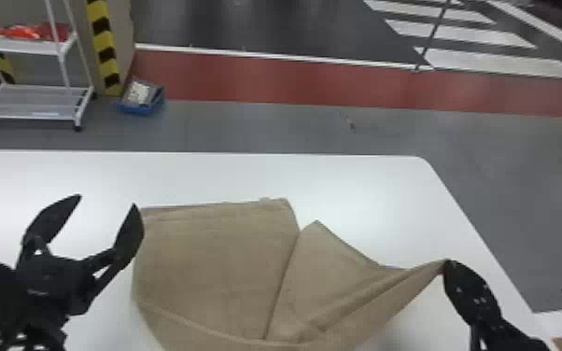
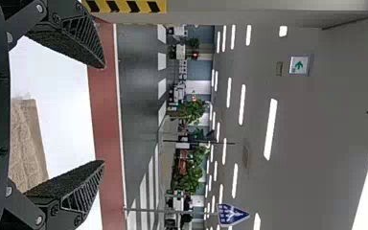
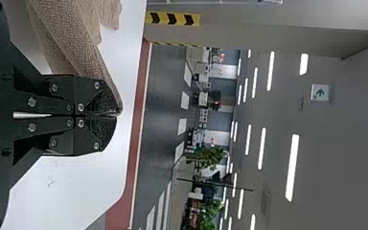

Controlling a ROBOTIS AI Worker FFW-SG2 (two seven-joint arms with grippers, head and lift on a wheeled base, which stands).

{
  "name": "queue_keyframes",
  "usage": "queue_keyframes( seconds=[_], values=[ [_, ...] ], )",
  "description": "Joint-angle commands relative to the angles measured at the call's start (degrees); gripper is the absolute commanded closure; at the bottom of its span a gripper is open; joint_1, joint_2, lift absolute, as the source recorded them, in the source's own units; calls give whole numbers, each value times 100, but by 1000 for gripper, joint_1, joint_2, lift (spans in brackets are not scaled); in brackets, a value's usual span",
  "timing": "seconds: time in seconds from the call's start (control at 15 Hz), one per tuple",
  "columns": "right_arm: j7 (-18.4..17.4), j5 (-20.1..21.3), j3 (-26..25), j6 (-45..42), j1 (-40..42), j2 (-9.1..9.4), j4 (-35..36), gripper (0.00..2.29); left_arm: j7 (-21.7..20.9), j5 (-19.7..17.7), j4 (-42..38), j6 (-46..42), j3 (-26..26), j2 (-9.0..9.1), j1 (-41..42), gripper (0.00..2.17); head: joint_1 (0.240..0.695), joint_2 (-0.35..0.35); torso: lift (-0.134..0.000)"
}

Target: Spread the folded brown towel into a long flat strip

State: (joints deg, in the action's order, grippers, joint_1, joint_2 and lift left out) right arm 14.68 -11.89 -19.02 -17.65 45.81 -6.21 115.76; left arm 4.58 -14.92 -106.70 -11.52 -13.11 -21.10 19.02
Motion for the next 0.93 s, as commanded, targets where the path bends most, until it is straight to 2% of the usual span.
queue_keyframes(
  seconds=[0.0, 0.13, 0.27, 0.47, 0.67, 0.8, 0.87],
  values=[
    [-9, -226, -375, 179, -125, 67, 0, 1183, -1, 24, 9, 23, -34, -8, -39, 205, 695, -231, -125],
    [-9, -428, -744, 531, -327, 102, -106, 1183, -1, 16, 97, 41, -34, -25, -83, 205, 695, -263, -125],
    [-9, -648, -1157, 1146, -564, 243, -150, 1183, -1, 7, 193, 94, -43, -43, -144, 205, 695, -320, -125],
    [0, -586, -1043, 1041, -573, 322, -88, 1183, -62, 24, 360, 410, -140, -17, -338, 205, 695, -350, -125],
    [0, -419, -823, 988, -599, 401, -88, 1183, -185, 33, 536, 1254, -228, -8, -575, 205, 695, -350, -125],
    [79, -367, -735, 970, -599, 410, -79, 1183, -238, -37, 861, 1324, -289, 19, -812, 221, 695, -350, -125],
    [97, -367, -726, 935, -582, 419, -79, 1183, -343, -81, 958, 1324, -289, 71, -865, 306, 695, -341, -125]
  ],
)
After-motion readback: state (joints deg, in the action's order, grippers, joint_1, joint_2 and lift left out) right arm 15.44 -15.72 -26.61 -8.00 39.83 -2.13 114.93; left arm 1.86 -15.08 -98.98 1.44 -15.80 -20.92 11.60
